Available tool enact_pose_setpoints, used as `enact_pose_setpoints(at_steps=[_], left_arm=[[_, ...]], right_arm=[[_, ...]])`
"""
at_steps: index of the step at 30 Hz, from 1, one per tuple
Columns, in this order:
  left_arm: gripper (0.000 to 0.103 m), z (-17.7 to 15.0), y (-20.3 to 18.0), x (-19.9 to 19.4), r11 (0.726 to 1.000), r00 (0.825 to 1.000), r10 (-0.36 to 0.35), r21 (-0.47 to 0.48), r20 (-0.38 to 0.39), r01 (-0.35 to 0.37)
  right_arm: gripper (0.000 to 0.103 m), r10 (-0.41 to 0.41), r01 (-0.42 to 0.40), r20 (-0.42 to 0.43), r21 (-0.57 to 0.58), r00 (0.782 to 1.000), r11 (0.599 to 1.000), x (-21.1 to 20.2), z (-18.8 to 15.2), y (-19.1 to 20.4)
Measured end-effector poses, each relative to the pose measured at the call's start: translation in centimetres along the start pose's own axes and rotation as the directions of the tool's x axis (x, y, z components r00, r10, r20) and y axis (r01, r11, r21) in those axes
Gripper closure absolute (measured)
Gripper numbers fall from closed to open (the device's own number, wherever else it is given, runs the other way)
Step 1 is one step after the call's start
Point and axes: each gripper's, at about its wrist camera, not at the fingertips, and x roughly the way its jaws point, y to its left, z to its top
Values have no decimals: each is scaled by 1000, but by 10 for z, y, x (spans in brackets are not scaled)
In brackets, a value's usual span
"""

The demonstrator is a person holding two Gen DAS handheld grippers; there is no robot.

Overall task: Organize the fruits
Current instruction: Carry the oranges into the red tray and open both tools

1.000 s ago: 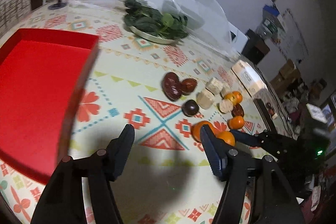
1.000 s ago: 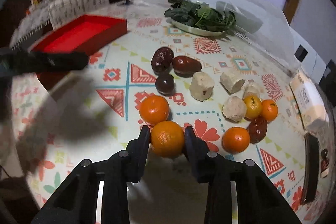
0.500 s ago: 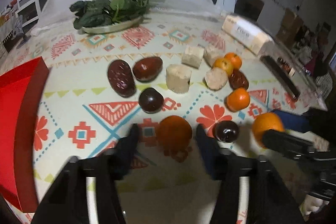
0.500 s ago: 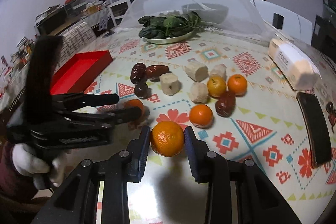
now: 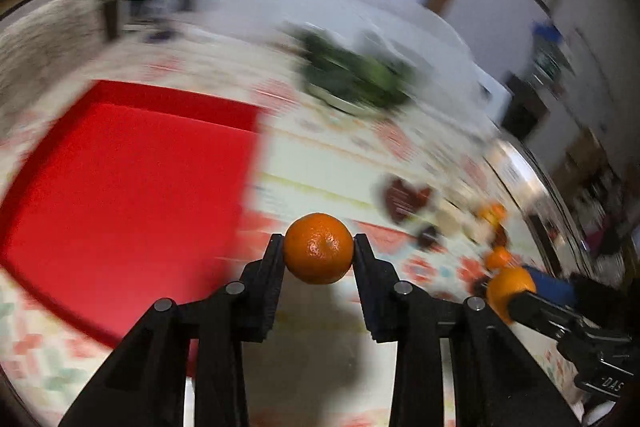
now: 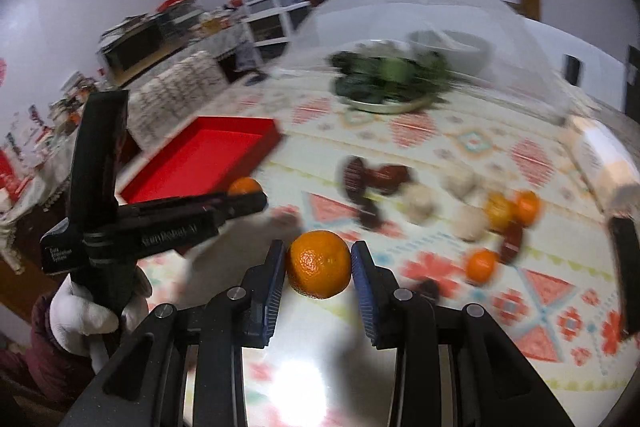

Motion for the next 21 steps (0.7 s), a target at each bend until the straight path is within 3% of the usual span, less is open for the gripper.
enact_pose_setpoints(at_steps=[4, 8, 15, 21], left_arm=[[70, 7, 71, -28, 987, 990, 127, -103, 54, -122], [70, 12, 117, -37, 973, 982, 179, -161, 54, -168], [70, 11, 160, -36, 959, 978, 205, -208, 26, -195], [65, 9, 173, -39, 957, 985, 169, -245, 26, -158]], right_arm=[[67, 78, -79, -24, -43, 997, 996, 36, 19, 51], [67, 129, -134, -66, -76, 989, 988, 79, 32, 99], [67, 157, -172, -150, -94, 976, 981, 148, 35, 151], [64, 137, -157, -189, -96, 972, 983, 175, 30, 166]])
